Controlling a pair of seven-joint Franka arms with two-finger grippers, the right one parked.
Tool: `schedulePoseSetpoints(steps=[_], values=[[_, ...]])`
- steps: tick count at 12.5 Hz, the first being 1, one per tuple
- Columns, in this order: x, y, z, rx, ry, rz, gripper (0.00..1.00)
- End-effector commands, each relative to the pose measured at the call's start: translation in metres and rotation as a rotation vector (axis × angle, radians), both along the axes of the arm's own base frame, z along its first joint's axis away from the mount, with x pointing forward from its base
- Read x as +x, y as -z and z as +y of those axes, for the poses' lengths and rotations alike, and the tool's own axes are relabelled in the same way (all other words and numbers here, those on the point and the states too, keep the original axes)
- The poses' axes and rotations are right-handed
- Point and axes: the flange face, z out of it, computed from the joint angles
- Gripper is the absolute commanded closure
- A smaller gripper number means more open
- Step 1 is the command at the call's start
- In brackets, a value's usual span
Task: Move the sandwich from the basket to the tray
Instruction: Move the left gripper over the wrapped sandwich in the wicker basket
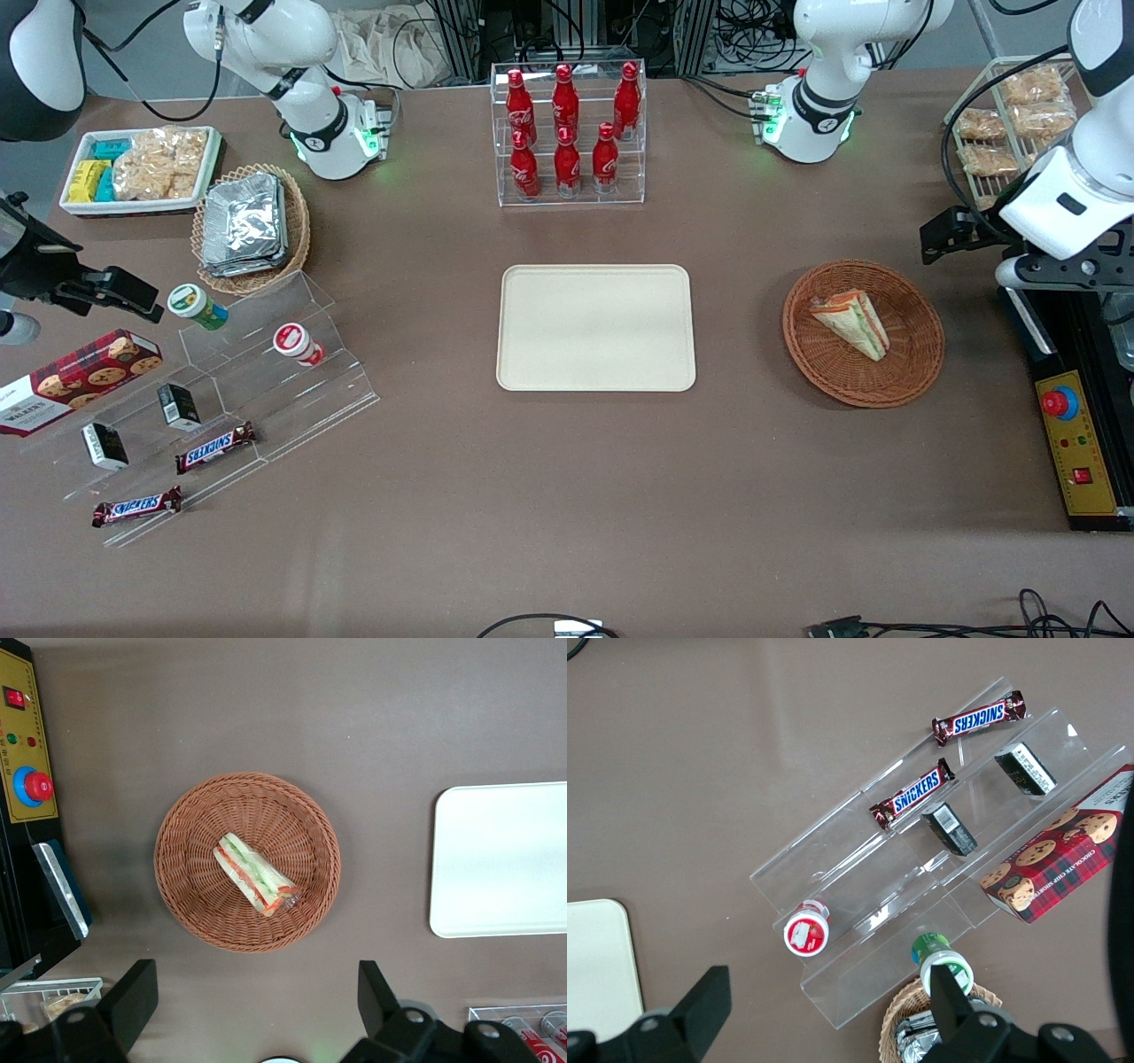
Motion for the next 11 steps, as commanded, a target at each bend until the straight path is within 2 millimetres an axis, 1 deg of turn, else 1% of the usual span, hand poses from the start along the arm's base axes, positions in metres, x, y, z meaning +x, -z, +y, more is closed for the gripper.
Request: schedulePoseSetpoints(steps=[1,3,5,8,10,11], values=[[-0.005,-0.008,-0.001,-0.01,0.005,0.005,0.0],[-0.003,-0.007,0.002,0.0,0.008,0.005,0.0],[-0.001,0.0,0.003,0.011,0.004,0.013,0.0],[0.0,0.026,0.009,0.006,-0.029,0.038,0.0],[-0.002,0.05,0.015,0.008,-0.058,0.042,0.0],[-0.006,0.059,0.015,0.013,-0.083,0.038,0.0]])
